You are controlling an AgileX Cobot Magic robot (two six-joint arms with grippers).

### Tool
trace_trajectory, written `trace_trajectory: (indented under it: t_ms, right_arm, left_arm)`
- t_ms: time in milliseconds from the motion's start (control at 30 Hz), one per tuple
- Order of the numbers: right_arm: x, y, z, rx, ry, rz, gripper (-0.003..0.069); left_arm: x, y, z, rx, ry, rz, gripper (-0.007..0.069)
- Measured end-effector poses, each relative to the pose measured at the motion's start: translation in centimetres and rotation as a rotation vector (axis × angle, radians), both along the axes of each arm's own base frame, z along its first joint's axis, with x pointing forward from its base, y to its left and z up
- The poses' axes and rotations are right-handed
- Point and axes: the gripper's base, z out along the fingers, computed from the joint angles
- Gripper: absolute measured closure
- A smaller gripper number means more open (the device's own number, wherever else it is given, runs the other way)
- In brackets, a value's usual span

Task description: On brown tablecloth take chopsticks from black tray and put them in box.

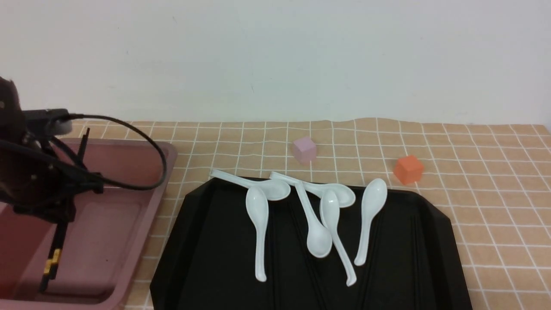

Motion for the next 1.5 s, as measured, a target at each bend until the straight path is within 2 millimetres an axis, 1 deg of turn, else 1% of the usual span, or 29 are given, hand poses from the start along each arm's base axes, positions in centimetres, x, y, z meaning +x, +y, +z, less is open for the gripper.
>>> trace_trajectory:
  t_ms: [33,67,100,133,167,233,300,333,433,500,533,633,733,867,933,1100,1167,1233,1300,1333,1433,1500]
  right_arm:
    - [0.0,0.0,0.0,0.000,0.000,0.000,0.0419]
    - [0.0,0.0,0.0,0.000,0.000,0.000,0.0419]
    - [0.0,0.0,0.0,0.000,0.000,0.000,0.0419]
    - [0.0,0.0,0.0,0.000,0.000,0.000,0.0419]
    - [0.0,0.0,0.0,0.000,0.000,0.000,0.0419]
    - [0.0,0.0,0.0,0.000,0.000,0.000,0.0419]
    - [0.0,0.0,0.0,0.000,0.000,0.000,0.0419]
    - [0.0,0.0,0.0,0.000,0.000,0.000,0.0419]
    - [0.0,0.0,0.0,0.000,0.000,0.000,0.0419]
    - [0.0,0.0,0.0,0.000,0.000,0.000,0.0419]
    - [0.0,0.0,0.0,0.000,0.000,0.000,0.0419]
    - [0.0,0.0,0.0,0.000,0.000,0.000,0.0419]
    - [0.0,0.0,0.0,0.000,0.000,0.000,0.0419]
    - [0.0,0.0,0.0,0.000,0.000,0.000,0.0419]
    - [0.0,0.0,0.0,0.000,0.000,0.000,0.0419]
    - [0.0,0.0,0.0,0.000,0.000,0.000,0.0419]
    - [0.0,0.0,0.0,0.000,0.000,0.000,0.0419]
    - [0.0,0.0,0.0,0.000,0.000,0.000,0.0419]
    - [0.0,0.0,0.0,0.000,0.000,0.000,0.0419]
    - [0.0,0.0,0.0,0.000,0.000,0.000,0.0419]
    - [0.0,0.0,0.0,0.000,0.000,0.000,0.0419]
    - [0.0,0.0,0.0,0.000,0.000,0.000,0.0419]
  left_arm:
    - [0.1,0.0,-0.1,0.001,0.003,0.000,0.0506]
    - [0.3,0.0,-0.6,0.002,0.010,-0.002,0.0469]
    - [0.3,0.0,-0.7,0.002,0.014,-0.002,0.0451]
    - [0.4,0.0,-0.9,0.004,0.018,-0.003,0.0414]
    - [0.4,0.0,-0.9,0.005,0.020,-0.003,0.0361]
    - [0.3,0.0,-0.9,0.005,0.023,-0.003,0.0307]
    - [0.2,0.1,-0.5,0.006,0.036,-0.001,0.0284]
    - [0.0,0.1,-0.2,0.004,0.046,0.002,0.0286]
    - [-0.3,0.0,1.5,-0.011,0.057,0.014,0.0350]
    - [-1.0,-0.1,3.3,-0.018,0.059,0.018,0.0445]
    - [-1.6,-0.1,4.3,-0.019,0.057,0.018,0.0510]
    - [-3.4,-0.2,6.6,-0.028,0.029,0.020,0.0631]
    - [-5.9,-0.5,9.2,-0.051,-0.060,0.013,0.0637]
    - [-9.3,-0.9,10.7,-0.090,-0.152,0.002,0.0637]
    - [-10.6,-1.1,10.6,-0.103,-0.181,-0.010,0.0637]
    - [-16.0,-2.0,9.9,-0.156,-0.343,-0.096,0.0637]
    - [-18.0,-2.5,8.9,-0.207,-0.440,-0.104,0.0637]
    - [-20.0,-3.0,8.0,-0.295,-0.566,-0.084,0.0637]
    - [-21.5,-3.3,7.1,-0.361,-0.678,-0.061,0.0637]
    - [-22.2,-3.3,6.3,-0.382,-0.740,-0.051,0.0637]
    - [-23.5,-3.1,4.2,-0.385,-0.850,-0.034,0.0637]
    - [-24.0,-3.0,3.0,-0.376,-0.875,-0.029,0.0637]
